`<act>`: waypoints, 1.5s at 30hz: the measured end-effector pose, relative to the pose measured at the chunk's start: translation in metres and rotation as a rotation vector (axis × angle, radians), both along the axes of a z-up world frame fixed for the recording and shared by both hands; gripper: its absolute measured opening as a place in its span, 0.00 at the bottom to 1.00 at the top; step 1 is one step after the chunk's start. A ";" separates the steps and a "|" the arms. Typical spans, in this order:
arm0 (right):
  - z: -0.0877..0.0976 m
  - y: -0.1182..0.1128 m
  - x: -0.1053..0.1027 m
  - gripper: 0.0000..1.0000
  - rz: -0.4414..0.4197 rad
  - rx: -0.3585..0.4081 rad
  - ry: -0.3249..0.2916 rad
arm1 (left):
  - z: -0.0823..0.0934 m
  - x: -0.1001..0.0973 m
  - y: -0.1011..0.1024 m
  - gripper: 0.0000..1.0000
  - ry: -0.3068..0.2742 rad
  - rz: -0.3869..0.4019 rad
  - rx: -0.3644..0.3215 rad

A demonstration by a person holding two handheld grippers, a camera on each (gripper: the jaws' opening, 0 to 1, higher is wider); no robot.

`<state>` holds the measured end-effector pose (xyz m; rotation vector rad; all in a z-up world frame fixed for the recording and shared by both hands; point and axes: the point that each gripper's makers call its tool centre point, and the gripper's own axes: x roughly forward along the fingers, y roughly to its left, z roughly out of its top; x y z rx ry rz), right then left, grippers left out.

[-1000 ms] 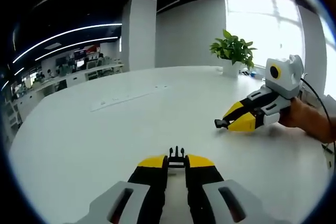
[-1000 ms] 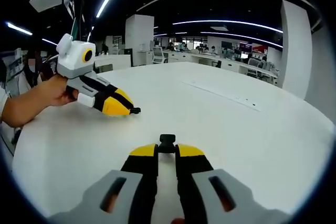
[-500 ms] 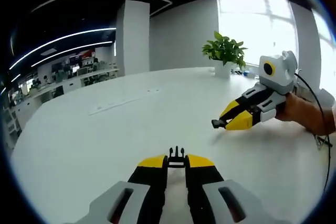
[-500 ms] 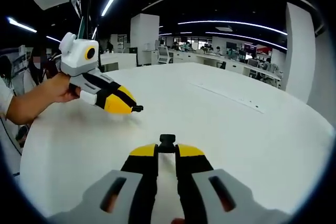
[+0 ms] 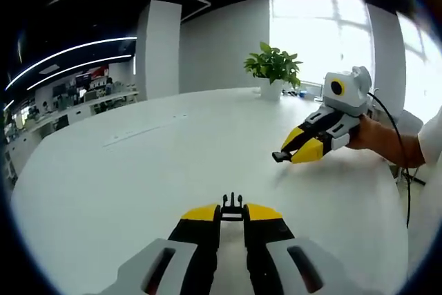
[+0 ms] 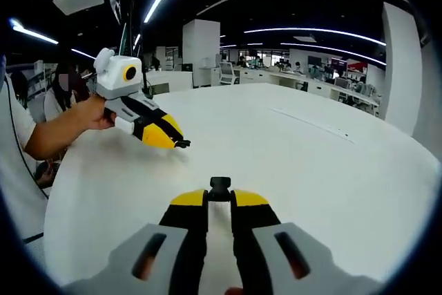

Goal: Snap the two parts of the plastic buckle together until the buckle closes and remains connected.

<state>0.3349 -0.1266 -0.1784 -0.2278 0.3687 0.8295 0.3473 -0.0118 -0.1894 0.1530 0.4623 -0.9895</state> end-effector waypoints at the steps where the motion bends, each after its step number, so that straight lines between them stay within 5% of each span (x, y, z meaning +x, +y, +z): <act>1: 0.001 0.001 -0.003 0.13 0.004 0.006 0.000 | 0.001 -0.004 0.000 0.12 -0.007 -0.005 0.000; 10: -0.005 0.006 -0.029 0.13 0.078 -0.002 0.009 | 0.000 -0.039 0.008 0.12 0.001 -0.065 -0.002; 21: -0.010 0.001 -0.043 0.13 0.109 0.020 0.030 | 0.005 -0.056 0.002 0.12 0.000 -0.139 -0.023; 32: -0.013 0.010 -0.075 0.13 0.297 -0.035 -0.005 | -0.001 -0.080 -0.004 0.12 0.000 -0.241 -0.002; 45: -0.022 0.018 -0.093 0.13 0.386 -0.035 0.049 | -0.012 -0.102 -0.009 0.12 -0.010 -0.352 0.037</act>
